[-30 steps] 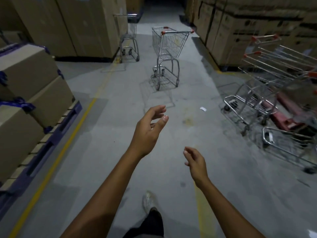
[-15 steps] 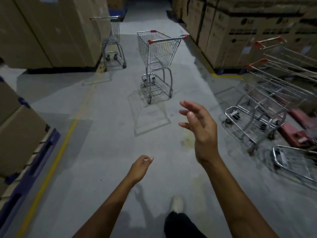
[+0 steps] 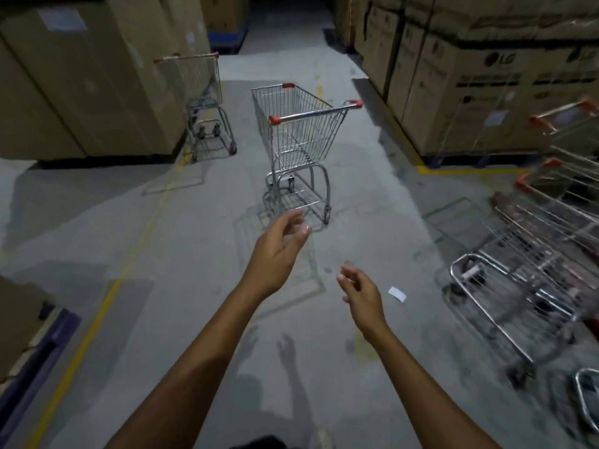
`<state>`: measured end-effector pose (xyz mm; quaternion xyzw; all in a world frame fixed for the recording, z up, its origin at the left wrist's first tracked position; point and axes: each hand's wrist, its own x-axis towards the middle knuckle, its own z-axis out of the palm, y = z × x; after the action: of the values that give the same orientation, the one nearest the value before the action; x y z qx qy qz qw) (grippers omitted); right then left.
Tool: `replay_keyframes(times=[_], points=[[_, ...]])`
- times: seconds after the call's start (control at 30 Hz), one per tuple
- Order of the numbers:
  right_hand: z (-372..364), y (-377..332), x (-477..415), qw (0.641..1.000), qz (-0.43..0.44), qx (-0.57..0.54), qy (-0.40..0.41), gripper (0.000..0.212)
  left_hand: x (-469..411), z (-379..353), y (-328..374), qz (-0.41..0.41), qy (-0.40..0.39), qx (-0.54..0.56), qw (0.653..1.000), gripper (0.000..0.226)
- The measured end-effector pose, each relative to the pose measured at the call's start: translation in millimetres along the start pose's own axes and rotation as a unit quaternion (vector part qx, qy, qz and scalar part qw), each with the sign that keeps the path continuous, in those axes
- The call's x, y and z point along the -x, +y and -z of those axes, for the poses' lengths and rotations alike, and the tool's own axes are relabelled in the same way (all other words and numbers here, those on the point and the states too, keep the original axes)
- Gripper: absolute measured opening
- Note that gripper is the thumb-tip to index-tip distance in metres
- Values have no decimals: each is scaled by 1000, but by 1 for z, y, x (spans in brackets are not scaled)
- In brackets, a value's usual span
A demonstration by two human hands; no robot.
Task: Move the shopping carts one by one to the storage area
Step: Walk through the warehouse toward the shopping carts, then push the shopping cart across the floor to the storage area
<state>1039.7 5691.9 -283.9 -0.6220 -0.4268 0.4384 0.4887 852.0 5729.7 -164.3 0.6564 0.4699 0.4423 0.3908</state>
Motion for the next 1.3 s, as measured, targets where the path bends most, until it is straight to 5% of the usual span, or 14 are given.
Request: replay_keyframes(times=[0.17, 0.33, 0.5, 0.63, 0.83, 1.07, 1.3], points=[[2, 19, -104, 999, -41, 32, -18, 25, -113, -10, -7, -55, 5, -4, 998, 41], [-9, 14, -240, 999, -36, 34, -17, 20, -227, -34, -92, -12, -9, -14, 1000, 43], [-25, -39, -399, 1000, 16, 14, -13, 19, -361, -51, -176, 44, 0, -32, 999, 42], [-29, -104, -505, 996, 80, 31, -16, 39, -473, -50, -202, 33, 7, -65, 997, 51], [-38, -154, -628, 990, 131, 39, -30, 28, -598, -37, -214, -4, 24, -144, 989, 56], [-47, -150, -792, 986, 123, 78, -77, 51, -725, -32, -254, -30, 81, -308, 948, 65], [-37, -134, -942, 921, 184, 313, -139, 58, -815, -37, -300, 139, 49, -456, 878, 81]])
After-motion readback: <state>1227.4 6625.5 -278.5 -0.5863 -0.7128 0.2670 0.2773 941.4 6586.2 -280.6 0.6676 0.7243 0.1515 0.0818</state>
